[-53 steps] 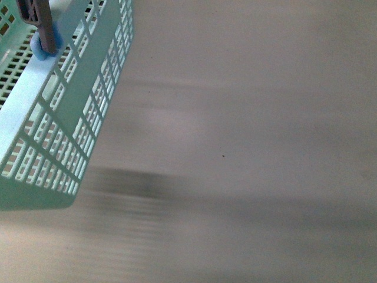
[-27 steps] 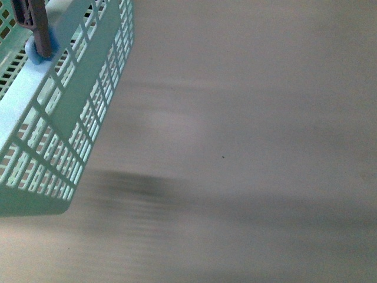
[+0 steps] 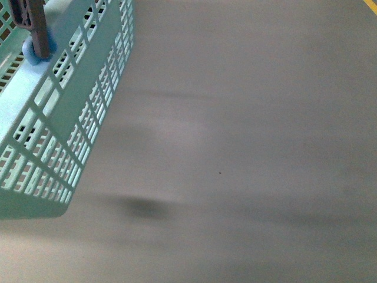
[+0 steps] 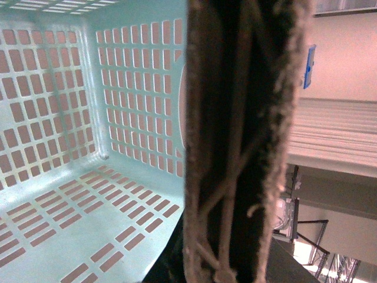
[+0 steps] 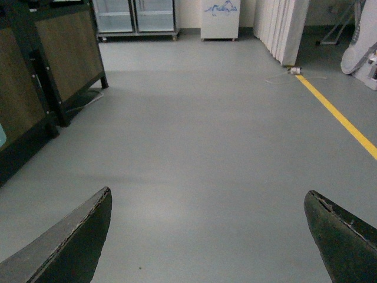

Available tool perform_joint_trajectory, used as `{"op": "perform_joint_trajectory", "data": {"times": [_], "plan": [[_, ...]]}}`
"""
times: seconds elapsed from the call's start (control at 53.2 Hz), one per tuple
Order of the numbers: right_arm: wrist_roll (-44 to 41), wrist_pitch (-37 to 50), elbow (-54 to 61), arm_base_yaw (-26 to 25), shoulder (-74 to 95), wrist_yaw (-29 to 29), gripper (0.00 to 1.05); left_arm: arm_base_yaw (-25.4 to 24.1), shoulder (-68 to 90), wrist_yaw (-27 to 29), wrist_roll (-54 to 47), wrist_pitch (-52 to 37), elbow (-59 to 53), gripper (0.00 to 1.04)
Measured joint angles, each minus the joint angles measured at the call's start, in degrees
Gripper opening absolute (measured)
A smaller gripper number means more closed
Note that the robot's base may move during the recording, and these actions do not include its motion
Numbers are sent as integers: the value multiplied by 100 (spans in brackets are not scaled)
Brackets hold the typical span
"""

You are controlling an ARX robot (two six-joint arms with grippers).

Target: Pick lemon and mango into basket

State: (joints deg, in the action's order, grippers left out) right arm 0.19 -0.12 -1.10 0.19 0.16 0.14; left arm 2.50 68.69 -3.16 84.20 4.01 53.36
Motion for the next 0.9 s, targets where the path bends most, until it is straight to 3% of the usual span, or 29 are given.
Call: {"op": "perform_joint_trajectory", "data": {"times": [0.902], "plan": [[-2, 0, 0, 0, 0, 0, 96, 0, 0, -2, -2, 0, 2, 6]]}}
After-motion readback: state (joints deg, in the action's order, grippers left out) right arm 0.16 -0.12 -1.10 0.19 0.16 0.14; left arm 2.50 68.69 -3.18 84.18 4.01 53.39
